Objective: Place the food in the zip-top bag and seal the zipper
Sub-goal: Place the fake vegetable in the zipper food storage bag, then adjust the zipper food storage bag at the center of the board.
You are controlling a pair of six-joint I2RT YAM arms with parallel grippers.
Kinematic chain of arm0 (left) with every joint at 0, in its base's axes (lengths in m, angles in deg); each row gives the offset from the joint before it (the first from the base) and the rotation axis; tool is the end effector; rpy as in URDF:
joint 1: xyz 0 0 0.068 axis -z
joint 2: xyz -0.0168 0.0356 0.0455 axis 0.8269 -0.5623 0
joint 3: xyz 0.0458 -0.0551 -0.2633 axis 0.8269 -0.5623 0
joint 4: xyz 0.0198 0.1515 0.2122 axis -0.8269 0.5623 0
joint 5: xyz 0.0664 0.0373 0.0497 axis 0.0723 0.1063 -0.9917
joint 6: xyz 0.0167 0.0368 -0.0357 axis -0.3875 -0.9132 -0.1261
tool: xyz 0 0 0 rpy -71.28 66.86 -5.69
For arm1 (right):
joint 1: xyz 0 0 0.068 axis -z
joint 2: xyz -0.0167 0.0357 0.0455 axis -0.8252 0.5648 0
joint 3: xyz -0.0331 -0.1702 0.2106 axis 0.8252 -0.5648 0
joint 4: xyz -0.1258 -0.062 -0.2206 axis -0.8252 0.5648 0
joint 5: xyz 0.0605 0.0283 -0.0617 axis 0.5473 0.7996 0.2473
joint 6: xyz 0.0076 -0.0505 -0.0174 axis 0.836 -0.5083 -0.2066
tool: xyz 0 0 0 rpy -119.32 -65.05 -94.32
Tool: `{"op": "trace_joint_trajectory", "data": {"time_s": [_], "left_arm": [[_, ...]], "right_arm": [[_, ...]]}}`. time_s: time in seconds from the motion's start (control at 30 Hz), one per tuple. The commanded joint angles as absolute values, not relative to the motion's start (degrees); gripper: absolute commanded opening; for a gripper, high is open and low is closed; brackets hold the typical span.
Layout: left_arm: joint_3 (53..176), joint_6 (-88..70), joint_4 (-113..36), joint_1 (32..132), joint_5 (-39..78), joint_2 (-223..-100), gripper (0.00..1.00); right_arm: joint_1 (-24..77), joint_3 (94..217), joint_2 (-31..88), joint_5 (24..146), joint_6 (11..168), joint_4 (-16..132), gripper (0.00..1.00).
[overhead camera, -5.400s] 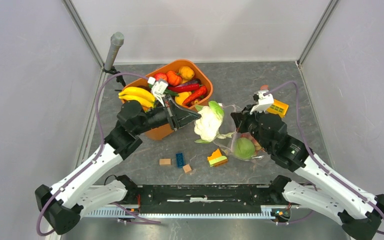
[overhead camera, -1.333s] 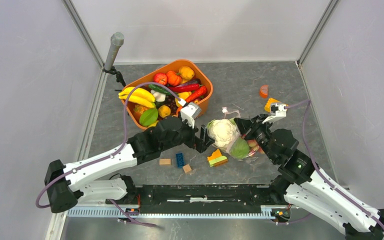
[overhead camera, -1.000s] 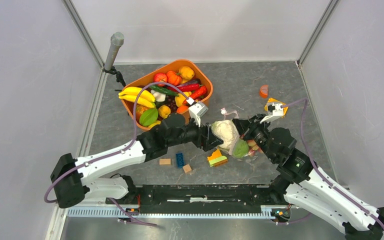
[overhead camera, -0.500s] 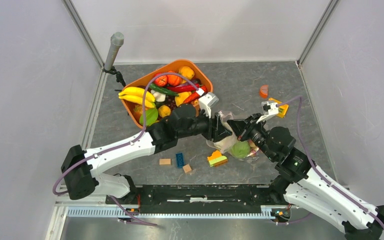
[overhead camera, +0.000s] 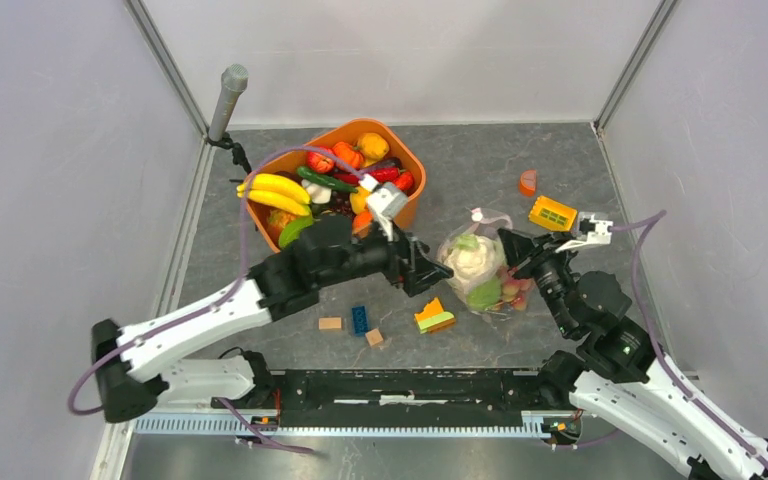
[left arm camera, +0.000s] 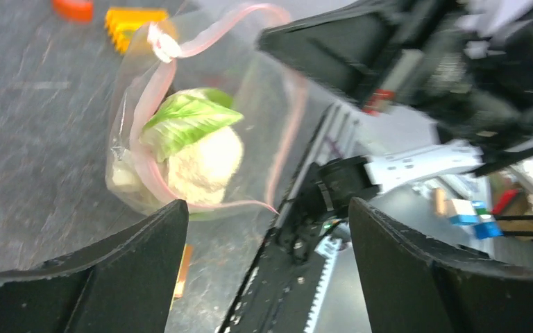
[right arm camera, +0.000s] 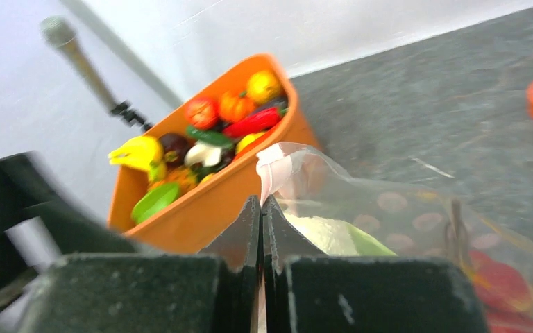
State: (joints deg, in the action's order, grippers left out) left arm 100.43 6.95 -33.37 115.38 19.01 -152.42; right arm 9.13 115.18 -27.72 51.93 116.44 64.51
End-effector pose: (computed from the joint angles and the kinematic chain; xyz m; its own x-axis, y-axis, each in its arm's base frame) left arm 0.1344 -0.2388 0.3580 -0.5141 -0.0293 -0.8572 0.7722 0.4193 -0.4774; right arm 0.0923 0.0747 0.3331 -0.1705 0.5496 -0.8178 -0.3122 0.7571 0.5739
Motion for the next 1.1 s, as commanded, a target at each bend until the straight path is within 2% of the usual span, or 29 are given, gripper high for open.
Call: {"op": "trace_joint_trajectory", "data": {"time_s": [0.0, 0.07, 0.17, 0.27, 0.33, 0.37, 0.53, 0.67, 0.87, 1.0, 1.07], "left_arm": [[103.4, 5.2, -33.0, 115.4, 24.4, -142.9, 0.94], [101.7, 4.3, -30.5, 115.5, 17.7, -141.1, 0.96], [99.8, 4.1, -26.8, 115.3, 8.7, -143.2, 0.97], [99.5, 6.8, -27.3, 115.3, 8.7, -148.3, 0.95], [99.4, 8.8, -31.1, 115.3, 13.9, -151.0, 0.95], [99.3, 9.9, -33.3, 115.3, 16.1, -152.1, 0.94], [102.0, 8.4, -27.7, 115.3, 15.8, -155.4, 0.86], [99.0, 9.0, -27.6, 115.4, 15.6, -151.1, 0.86], [98.1, 8.4, -25.8, 115.4, 16.3, -149.2, 0.82], [99.2, 7.7, -23.7, 115.4, 15.6, -151.3, 0.70], [100.5, 7.1, -21.8, 115.3, 16.3, -152.6, 0.67]], "right_arm": [[9.1, 122.3, -27.6, 35.6, 119.3, 73.9, 0.00], [9.1, 119.5, -30.6, 35.8, 117.6, 69.0, 0.00], [9.1, 118.6, -32.0, 42.8, 113.7, 62.3, 0.01], [9.1, 123.2, -27.7, 58.0, 108.0, 59.7, 0.00], [9.1, 122.6, -27.3, 72.1, 106.4, 50.4, 0.00], [9.1, 122.0, -27.5, 74.5, 106.6, 47.8, 0.00], [9.1, 122.7, -27.0, 66.8, 107.1, 54.1, 0.01], [9.1, 119.5, -28.9, 62.2, 109.0, 53.6, 0.00], [9.1, 119.2, -28.7, 61.7, 109.5, 54.4, 0.01], [9.0, 118.8, -28.0, 63.1, 110.6, 53.7, 0.00], [9.1, 118.6, -27.6, 63.6, 111.1, 53.3, 0.00]]}}
